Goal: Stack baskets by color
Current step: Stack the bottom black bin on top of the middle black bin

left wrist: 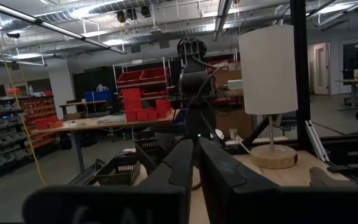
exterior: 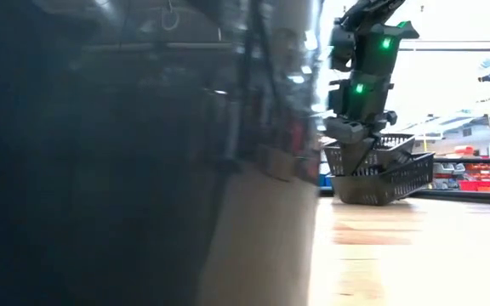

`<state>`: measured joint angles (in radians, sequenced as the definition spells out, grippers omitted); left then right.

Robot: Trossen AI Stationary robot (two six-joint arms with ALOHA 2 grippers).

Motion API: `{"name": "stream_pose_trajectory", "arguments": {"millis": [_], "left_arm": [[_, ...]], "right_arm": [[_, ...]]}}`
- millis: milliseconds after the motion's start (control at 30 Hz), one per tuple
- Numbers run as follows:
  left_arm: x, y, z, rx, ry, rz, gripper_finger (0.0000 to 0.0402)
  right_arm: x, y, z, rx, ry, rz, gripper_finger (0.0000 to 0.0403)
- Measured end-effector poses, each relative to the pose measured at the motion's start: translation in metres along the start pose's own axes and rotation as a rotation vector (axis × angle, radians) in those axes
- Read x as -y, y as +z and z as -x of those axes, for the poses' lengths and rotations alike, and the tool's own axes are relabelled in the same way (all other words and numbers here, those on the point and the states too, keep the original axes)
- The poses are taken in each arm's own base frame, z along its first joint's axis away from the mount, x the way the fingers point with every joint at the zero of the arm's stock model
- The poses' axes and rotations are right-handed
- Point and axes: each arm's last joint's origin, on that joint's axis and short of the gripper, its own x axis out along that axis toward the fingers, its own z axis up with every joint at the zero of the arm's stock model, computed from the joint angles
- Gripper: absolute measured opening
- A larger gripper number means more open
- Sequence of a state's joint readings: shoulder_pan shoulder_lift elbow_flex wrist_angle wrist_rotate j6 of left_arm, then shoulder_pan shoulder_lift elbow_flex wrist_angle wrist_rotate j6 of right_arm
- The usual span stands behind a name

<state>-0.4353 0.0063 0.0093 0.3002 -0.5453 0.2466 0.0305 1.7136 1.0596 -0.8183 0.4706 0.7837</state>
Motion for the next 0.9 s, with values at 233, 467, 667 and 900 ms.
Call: {"name": "stream_pose_trajectory", "arguments": {"millis": [233,467,667,900], "left_arm": [[0.000,0.000,0.000,0.000,0.000,0.000,0.0032],[0.000,0.000,0.000,0.000,0.000,0.000,0.0026],[0.000,0.000,0.000,0.000,0.001,0.000,0.0034],[0.000,0.000,0.000,0.000,0.000,0.000,0.0031]], "right_arm": [[0.000,-0.001,0.010,-0.064,-0.009,0.065,0.0048],[0.005,-0.006,0.012,-0.137,-0.037,0.116,0.0049],[0.006,-0.011,0.015,-0.185,-0.050,0.121,0.0051],[0.008,-0.021,0.019,-0.270,-0.071,0.199,0.0051]]}}
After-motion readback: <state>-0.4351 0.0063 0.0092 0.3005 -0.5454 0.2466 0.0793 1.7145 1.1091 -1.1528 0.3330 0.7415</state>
